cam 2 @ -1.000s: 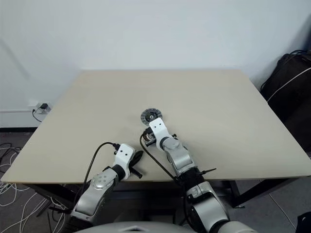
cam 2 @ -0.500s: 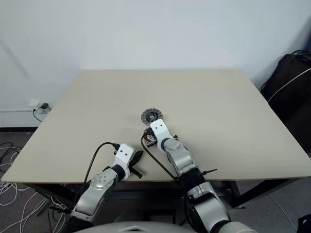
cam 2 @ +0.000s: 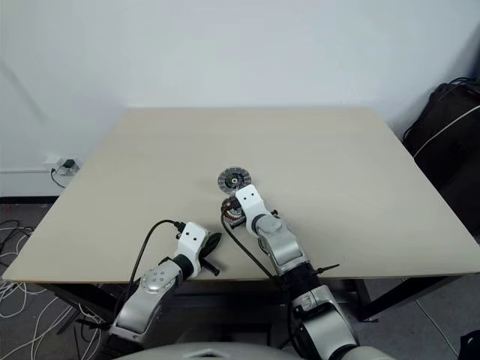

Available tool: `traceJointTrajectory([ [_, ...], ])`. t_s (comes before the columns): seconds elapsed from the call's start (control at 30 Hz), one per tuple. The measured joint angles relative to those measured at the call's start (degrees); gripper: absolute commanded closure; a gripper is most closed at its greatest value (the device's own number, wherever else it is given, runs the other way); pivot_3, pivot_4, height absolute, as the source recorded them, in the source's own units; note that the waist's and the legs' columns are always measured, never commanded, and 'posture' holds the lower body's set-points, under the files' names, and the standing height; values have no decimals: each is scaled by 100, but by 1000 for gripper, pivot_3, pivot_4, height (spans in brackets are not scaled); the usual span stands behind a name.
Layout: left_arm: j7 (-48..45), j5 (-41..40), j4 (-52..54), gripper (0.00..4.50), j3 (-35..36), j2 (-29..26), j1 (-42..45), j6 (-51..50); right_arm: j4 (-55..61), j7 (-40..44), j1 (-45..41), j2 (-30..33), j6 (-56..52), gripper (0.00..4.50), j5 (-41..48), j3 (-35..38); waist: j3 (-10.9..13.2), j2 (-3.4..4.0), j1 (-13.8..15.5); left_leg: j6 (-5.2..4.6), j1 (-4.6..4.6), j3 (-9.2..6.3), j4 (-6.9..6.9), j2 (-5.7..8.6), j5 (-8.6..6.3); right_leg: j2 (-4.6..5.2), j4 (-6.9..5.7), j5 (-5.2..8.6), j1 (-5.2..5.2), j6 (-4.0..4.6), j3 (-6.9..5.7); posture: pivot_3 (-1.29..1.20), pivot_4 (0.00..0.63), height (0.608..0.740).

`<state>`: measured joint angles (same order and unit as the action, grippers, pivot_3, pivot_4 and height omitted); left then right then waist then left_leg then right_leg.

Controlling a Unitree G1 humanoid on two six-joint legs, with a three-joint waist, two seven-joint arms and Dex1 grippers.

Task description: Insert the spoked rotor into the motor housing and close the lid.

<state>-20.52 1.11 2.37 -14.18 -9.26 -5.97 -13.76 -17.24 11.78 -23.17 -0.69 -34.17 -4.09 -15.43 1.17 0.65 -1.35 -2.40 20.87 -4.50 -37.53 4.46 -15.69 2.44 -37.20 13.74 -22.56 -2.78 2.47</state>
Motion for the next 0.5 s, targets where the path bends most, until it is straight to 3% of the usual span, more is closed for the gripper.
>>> traceJointTrajectory([
  [0.27, 14, 1, 0, 4500, 1, 2, 0, 0, 59, -133, -2, -40, 358, 4473, 6, 57, 0, 0, 0, 0, 0, 0, 0, 0, 0, 0, 0, 0, 0, 0, 0, 0, 0, 740],
  [0.5, 82, 13, 0, 4500, 4, 3, -1, 2, 818, -709, 453, -32, 1102, 4473, 53, 700, -1, -1, 41, -3, 2, -2, 2, 2, -2, 1, 6, 0, 2, 0, 1, 0, 0, 740],
])
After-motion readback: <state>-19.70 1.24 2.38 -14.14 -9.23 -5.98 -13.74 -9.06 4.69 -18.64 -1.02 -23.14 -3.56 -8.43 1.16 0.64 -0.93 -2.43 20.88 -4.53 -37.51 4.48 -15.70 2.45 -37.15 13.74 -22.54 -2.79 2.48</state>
